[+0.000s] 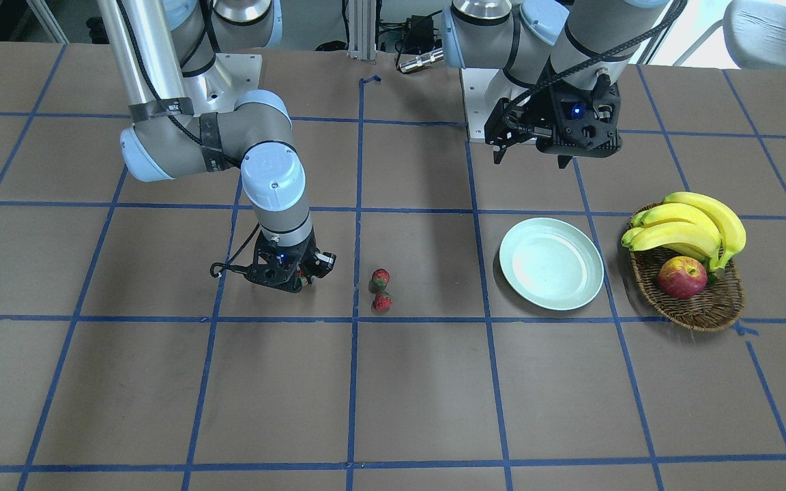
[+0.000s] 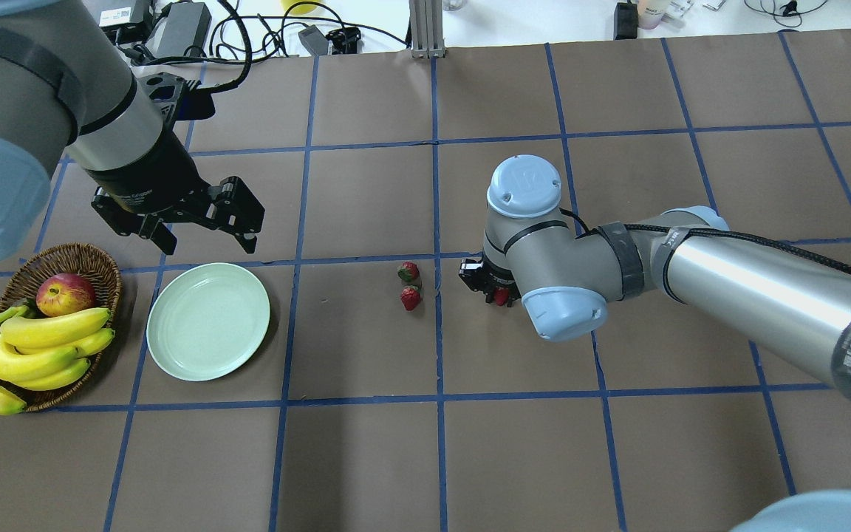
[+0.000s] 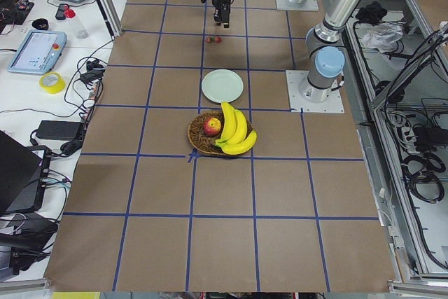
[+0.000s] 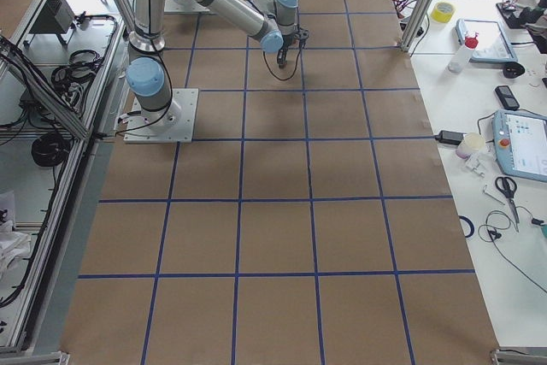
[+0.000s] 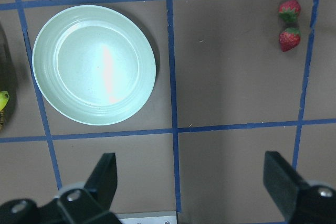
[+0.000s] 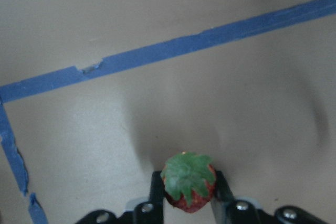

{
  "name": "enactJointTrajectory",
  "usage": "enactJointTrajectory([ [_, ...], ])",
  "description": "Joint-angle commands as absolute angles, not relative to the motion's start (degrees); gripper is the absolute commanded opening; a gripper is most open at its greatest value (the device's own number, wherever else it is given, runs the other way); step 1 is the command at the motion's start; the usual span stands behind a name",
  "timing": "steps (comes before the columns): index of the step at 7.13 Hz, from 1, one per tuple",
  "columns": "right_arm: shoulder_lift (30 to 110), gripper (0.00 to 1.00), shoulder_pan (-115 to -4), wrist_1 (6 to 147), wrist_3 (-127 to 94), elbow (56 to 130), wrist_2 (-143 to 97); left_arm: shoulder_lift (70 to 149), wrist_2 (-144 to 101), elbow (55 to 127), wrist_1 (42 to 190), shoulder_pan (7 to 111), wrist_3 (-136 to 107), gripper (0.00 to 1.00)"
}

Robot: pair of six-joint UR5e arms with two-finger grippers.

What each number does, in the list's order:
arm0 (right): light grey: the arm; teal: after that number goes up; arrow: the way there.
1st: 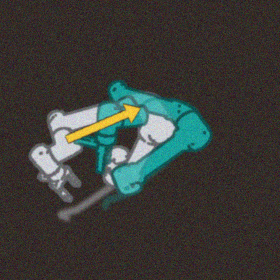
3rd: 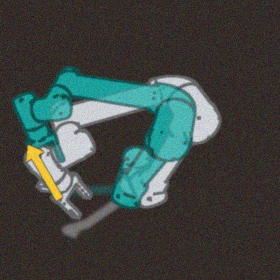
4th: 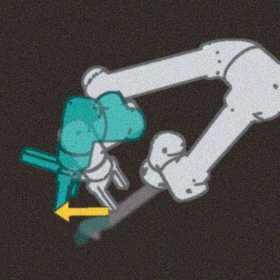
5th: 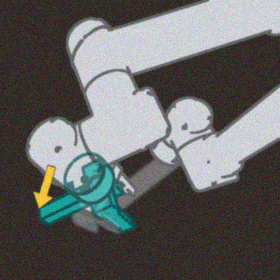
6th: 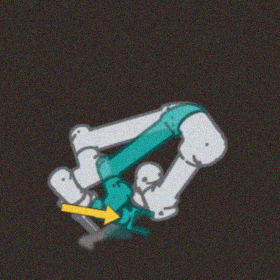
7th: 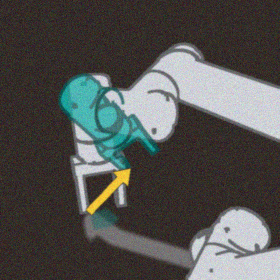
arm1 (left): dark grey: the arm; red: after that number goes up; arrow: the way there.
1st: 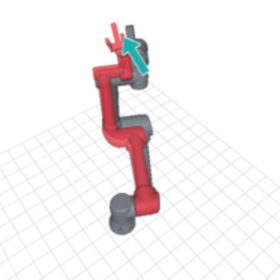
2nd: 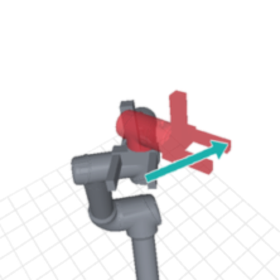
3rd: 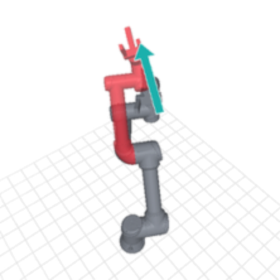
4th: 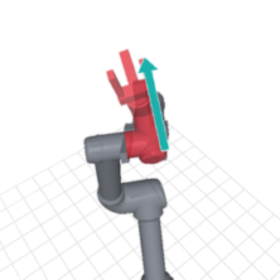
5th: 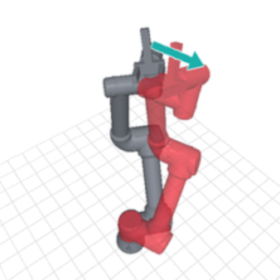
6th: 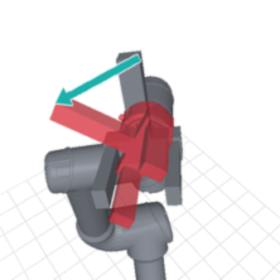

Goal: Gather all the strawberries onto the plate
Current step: 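Grasp that strawberry with the right gripper and set it nearer the plate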

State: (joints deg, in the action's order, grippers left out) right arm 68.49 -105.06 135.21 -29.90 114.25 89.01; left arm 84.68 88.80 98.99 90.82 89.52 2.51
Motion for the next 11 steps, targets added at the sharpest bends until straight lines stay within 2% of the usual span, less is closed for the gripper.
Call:
enactJointTrajectory([
  [1,69.7,0.0,-105.9,134.8,-35.4,112.6,87.8,84.7,88.9,99.0,90.8,89.6,2.5,1.0],
  [5,65.8,0.02,-118.2,134.6,-53.1,103.0,78.8,84.6,88.9,99.1,90.8,89.5,2.5,1.0],
  [7,59.4,0.06,-121.1,134.5,-55.1,96.9,78.8,84.6,88.9,99.1,90.8,89.6,2.5,1.0],
  [8,58.1,0.03,-122.0,134.6,-55.2,96.2,78.7,84.6,88.9,99.1,90.8,89.5,2.5,1.0],
  [9,57.7,0.07,-122.1,134.5,-55.2,96.3,78.8,84.6,88.9,99.1,90.8,89.6,2.5,1.0],
  [10,56.7,0.26,-122.1,134.4,-55.1,96.3,78.8,84.6,88.9,99.1,90.8,89.5,2.5,1.0],
  [11,56.8,0.69,-122.1,134.3,-54.9,96.4,78.9,84.7,88.8,99.1,90.8,89.6,2.5,1.0],
])
